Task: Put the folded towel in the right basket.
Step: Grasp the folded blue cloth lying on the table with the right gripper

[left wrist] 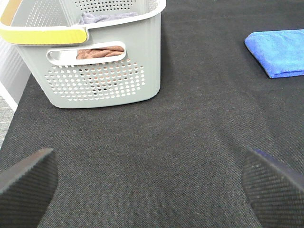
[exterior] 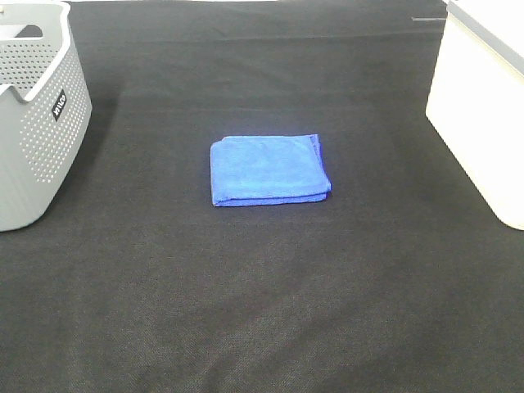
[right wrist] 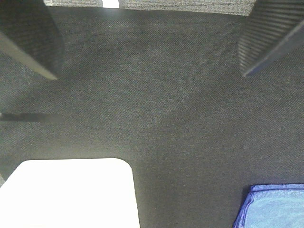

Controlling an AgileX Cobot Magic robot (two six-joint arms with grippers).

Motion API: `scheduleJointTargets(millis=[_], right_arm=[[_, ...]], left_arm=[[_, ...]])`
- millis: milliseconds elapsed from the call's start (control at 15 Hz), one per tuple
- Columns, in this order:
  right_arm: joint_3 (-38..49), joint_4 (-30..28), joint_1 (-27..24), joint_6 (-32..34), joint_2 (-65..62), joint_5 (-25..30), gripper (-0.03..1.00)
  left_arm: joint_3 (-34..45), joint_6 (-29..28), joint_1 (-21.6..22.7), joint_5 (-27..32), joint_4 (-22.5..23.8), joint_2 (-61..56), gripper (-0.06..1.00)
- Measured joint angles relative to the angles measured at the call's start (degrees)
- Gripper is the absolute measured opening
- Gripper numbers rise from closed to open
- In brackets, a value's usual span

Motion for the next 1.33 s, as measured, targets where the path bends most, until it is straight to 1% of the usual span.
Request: scheduleJointTargets(millis=[1333], right_arm=[[0.00, 0.00, 0.00, 0.00, 0.00, 0.00, 0.96]], left_arm=[[0.00, 0.00, 0.00, 0.00, 0.00, 0.00, 0.98]])
